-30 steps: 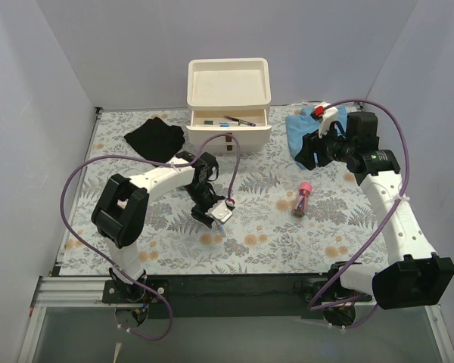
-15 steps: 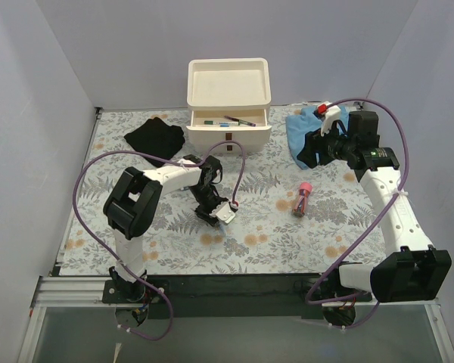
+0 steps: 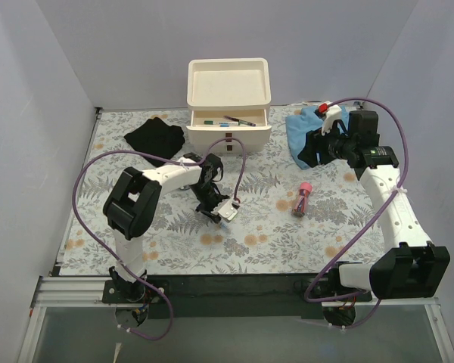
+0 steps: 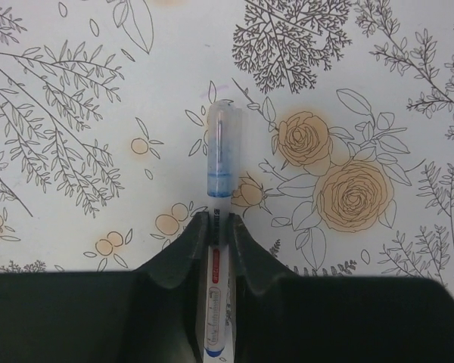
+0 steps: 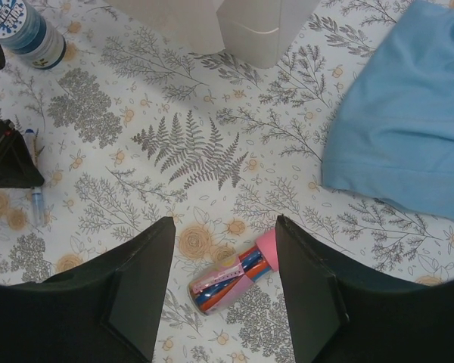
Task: Sort the stationery into containers
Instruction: Pick up the pen from the center of the board, then place the pen in the drawer.
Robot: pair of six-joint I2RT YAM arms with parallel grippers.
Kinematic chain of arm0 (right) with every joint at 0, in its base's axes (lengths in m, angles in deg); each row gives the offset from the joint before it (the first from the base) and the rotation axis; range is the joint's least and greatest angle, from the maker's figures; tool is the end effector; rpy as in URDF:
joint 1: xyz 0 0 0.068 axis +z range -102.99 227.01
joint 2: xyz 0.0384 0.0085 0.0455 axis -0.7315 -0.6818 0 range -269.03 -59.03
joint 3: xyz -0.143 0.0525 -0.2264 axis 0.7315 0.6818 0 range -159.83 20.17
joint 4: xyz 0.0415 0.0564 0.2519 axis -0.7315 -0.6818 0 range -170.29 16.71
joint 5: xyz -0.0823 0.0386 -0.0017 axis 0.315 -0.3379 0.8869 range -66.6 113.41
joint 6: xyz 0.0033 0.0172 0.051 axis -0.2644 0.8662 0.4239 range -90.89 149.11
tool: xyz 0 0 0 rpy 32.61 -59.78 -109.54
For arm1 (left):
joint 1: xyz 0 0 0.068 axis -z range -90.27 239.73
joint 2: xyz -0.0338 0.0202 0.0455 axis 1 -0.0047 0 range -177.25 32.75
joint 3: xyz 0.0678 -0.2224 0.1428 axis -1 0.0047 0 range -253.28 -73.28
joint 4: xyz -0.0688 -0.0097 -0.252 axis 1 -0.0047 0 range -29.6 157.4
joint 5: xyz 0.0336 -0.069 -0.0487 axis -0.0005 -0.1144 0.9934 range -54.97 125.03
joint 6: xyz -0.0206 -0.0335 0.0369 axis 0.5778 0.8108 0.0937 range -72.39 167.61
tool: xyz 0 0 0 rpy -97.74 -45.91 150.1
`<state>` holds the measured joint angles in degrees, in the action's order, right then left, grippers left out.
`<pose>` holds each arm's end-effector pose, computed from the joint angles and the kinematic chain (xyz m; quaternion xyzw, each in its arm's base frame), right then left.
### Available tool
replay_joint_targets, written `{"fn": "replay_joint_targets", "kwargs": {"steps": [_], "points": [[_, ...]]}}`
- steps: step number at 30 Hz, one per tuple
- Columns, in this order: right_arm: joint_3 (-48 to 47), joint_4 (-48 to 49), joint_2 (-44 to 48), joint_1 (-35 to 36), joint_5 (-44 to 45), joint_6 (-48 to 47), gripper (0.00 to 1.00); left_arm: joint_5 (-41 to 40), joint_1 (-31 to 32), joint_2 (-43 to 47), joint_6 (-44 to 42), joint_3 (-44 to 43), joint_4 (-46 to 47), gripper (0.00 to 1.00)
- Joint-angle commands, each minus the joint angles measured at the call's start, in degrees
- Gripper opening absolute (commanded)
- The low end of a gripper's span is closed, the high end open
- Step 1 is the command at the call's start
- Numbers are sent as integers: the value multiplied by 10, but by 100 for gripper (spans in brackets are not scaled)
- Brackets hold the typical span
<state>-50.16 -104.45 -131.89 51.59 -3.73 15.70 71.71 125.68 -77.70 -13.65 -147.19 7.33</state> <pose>0.2754 0.0383 0.3562 -0.2433 0.8292 0.1709 0.4732 0.2570 -0.2128 0.1614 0.6989 0.6402 -0.3185 0.0155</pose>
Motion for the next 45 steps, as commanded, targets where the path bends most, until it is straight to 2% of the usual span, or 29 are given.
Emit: {"fn": "replay_joint_targets", "kwargs": {"steps": [1, 7, 11, 16, 21, 28, 30, 32, 37, 38, 40, 41, 45], "points": [[-18, 22, -1, -8, 5, 8, 64, 43, 4, 81, 50, -71, -25, 0], [-14, 28, 1, -10, 9, 8, 64, 53, 4, 131, 118, -185, -38, 0], [-9, 36, 3, -12, 15, 9, 64, 26, 4, 158, 197, -238, 49, 0], [-4, 42, 8, -16, 15, 16, 64, -33, 3, 138, 265, -296, 117, 0], [-4, 43, 11, -19, 20, 18, 64, -80, -9, 123, 328, -293, 227, 0], [16, 47, 27, -25, 22, 20, 64, -113, -32, 59, 385, -343, 273, 0], [28, 51, 32, -28, 21, 20, 64, -117, -42, 54, 406, -332, 324, 0], [36, 52, 41, -31, 23, 24, 64, -130, -44, 54, 413, -312, 367, 0], [57, 51, 58, -41, 24, 26, 64, -133, -48, 44, 403, -296, 398, 1], [59, 50, 58, -41, 23, 25, 64, -135, -48, 44, 401, -287, 405, 12], [61, 51, 61, -41, 20, 27, 64, -144, -48, 46, 406, -277, 429, 25], [62, 51, 59, -41, 17, 27, 64, -148, -47, 47, 409, -273, 438, 35], [56, 53, 56, -41, -31, 19, 62, -156, -50, 66, 445, -244, 488, 50]]}}
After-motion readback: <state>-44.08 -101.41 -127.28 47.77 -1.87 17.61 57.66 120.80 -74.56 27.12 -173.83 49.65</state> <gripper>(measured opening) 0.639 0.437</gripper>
